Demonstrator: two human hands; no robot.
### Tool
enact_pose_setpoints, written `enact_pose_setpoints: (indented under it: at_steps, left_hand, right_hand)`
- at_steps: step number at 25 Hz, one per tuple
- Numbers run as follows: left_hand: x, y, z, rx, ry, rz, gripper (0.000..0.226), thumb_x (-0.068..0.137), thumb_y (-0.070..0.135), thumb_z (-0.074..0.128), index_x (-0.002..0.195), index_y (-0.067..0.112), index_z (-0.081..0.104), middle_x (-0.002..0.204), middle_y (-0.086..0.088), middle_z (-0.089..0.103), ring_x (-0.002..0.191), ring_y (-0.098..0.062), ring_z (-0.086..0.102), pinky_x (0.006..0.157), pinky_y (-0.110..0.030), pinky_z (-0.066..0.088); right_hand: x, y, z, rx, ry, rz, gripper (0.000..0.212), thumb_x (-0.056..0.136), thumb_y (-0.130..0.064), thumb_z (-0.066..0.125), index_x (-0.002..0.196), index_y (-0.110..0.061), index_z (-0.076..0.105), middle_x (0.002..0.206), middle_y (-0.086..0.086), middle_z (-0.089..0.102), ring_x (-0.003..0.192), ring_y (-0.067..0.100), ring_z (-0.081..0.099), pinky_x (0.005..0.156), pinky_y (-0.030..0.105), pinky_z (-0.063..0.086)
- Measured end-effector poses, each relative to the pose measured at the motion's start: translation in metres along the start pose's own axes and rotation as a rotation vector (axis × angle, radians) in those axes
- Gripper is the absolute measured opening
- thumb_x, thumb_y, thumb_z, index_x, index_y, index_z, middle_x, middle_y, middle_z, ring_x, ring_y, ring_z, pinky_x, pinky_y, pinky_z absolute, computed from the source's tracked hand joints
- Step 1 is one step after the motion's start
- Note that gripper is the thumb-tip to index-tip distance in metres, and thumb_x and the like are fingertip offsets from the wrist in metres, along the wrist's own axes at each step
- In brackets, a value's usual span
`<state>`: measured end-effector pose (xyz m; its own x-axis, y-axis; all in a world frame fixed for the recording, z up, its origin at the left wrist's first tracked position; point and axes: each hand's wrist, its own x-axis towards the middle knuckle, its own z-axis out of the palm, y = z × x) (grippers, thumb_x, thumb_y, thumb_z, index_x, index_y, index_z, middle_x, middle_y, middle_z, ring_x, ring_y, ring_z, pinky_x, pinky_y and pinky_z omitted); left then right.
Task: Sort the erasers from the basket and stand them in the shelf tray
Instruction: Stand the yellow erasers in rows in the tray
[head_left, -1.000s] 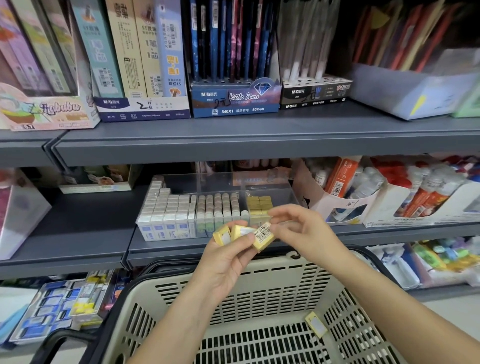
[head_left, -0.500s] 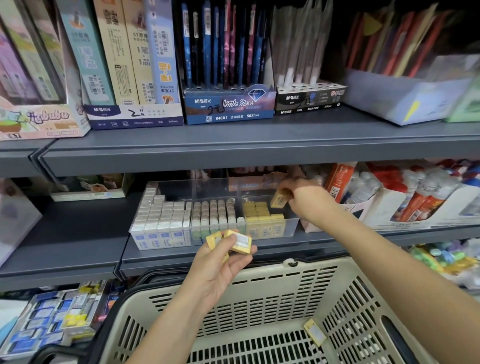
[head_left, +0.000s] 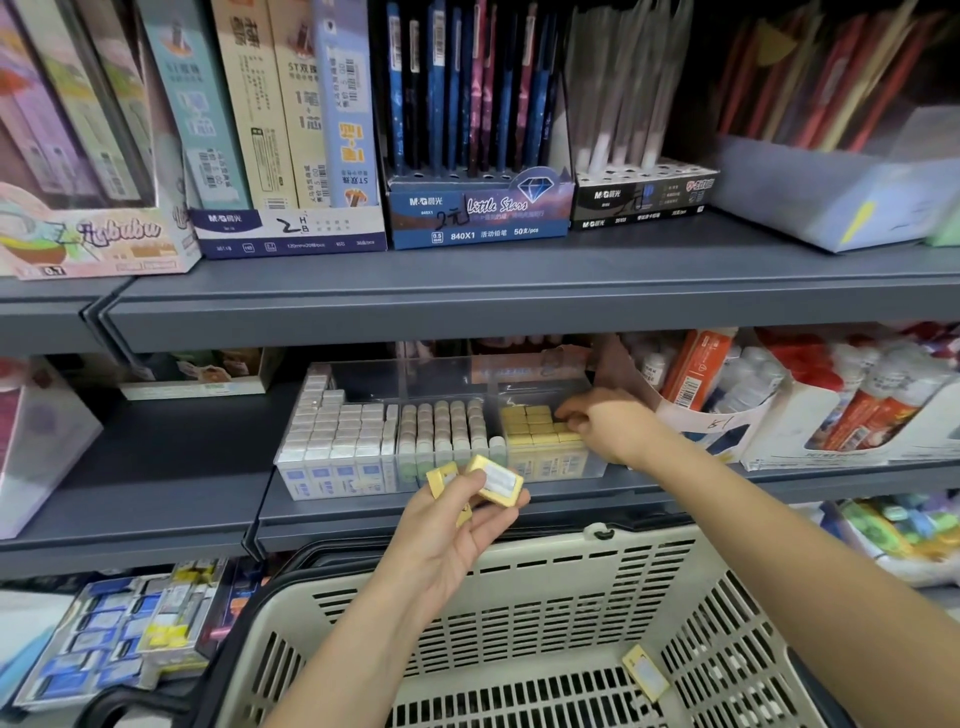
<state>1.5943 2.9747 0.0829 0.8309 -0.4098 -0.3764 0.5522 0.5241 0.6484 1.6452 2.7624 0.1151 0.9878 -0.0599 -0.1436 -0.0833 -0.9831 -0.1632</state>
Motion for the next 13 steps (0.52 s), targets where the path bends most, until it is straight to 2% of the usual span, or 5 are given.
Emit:
enact_pose_setpoints:
  at_steps: [3,5,8,10,13]
  left_hand:
    - [0.0,-0.001,0.0,0.0,0.017,0.027,0.015,0.087,0.011,0.06,0.101,0.004,0.061,0.089,-0.014,0.073,0.088,-0.028,0.07,0.063,-0.029,0.058]
    - [0.0,-0.001,0.0,0.031,0.034,0.05,0.015,0.084,0.015,0.063,0.098,0.01,0.064,0.08,-0.005,0.073,0.079,-0.018,0.07,0.059,-0.027,0.057]
    - [-0.002,-0.003,0.002,0.148,-0.003,0.079,0.021,0.081,0.022,0.063,0.101,0.015,0.063,0.076,0.0,0.069,0.066,-0.009,0.06,0.048,-0.019,0.047]
    - [-0.004,-0.005,0.004,0.196,-0.051,0.091,0.029,0.079,0.021,0.062,0.107,0.013,0.062,0.076,0.0,0.067,0.062,-0.007,0.059,0.046,-0.018,0.046]
    - [-0.006,-0.005,0.005,0.166,-0.089,0.095,0.03,0.079,0.025,0.061,0.106,0.012,0.066,0.088,-0.007,0.072,0.074,-0.013,0.068,0.054,-0.02,0.054]
  right_hand:
    - [-0.019,-0.01,-0.002,0.121,0.235,-0.034,0.025,0.094,-0.029,0.048,0.111,-0.026,0.066,0.116,0.0,0.066,0.105,0.022,0.058,0.094,0.033,0.045]
    - [-0.039,-0.022,0.0,0.363,0.288,-0.109,0.022,0.091,-0.038,0.052,0.09,-0.025,0.071,0.087,-0.007,0.071,0.08,0.01,0.063,0.079,0.027,0.049]
    - [-0.066,-0.038,0.006,0.683,0.069,-0.147,0.025,0.089,-0.044,0.051,0.075,-0.029,0.065,0.059,-0.006,0.066,0.048,0.004,0.057,0.057,0.02,0.046]
    - [-0.074,-0.041,0.011,0.887,-0.057,-0.134,0.017,0.088,-0.034,0.058,0.081,-0.022,0.067,0.06,0.0,0.068,0.044,0.008,0.057,0.051,0.018,0.046]
    - [-0.079,-0.038,0.01,1.119,-0.08,-0.119,0.005,0.085,-0.01,0.063,0.088,-0.012,0.067,0.066,0.009,0.069,0.05,0.012,0.063,0.052,0.018,0.05]
